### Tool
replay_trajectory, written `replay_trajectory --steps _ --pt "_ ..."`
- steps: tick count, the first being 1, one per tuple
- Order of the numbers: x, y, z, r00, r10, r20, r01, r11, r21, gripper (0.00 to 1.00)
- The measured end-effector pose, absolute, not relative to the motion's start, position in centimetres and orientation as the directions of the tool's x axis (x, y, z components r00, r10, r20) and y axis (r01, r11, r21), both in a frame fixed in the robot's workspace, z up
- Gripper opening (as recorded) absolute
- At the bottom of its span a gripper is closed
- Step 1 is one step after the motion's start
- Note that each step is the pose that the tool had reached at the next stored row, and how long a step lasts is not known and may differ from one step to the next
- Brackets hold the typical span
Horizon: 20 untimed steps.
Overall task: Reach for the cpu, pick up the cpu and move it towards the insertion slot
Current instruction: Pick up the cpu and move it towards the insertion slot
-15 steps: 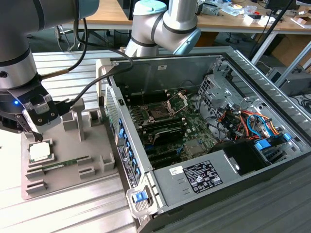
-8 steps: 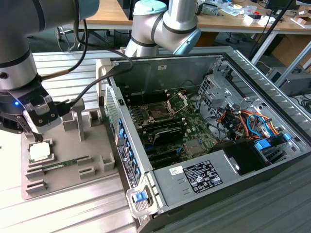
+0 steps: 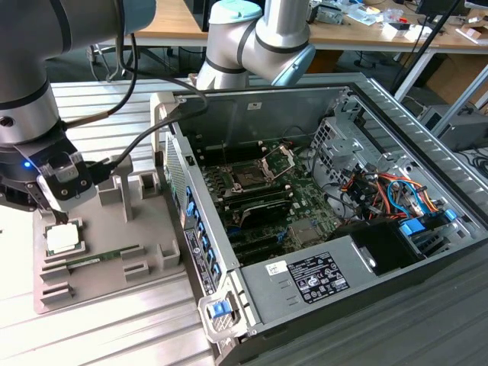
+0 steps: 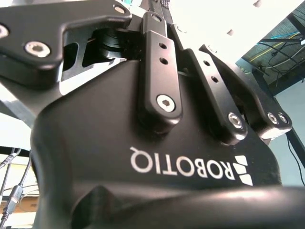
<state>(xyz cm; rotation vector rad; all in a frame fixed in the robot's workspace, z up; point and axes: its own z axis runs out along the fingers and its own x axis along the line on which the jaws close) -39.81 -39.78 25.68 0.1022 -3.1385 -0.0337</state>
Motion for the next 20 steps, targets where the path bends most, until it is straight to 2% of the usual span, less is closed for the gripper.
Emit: replay_trajectory --steps 20 --pt "-39.81 -39.78 25.00 -0.998 -0.065 0.001 -0.065 0.998 0.022 0.10"
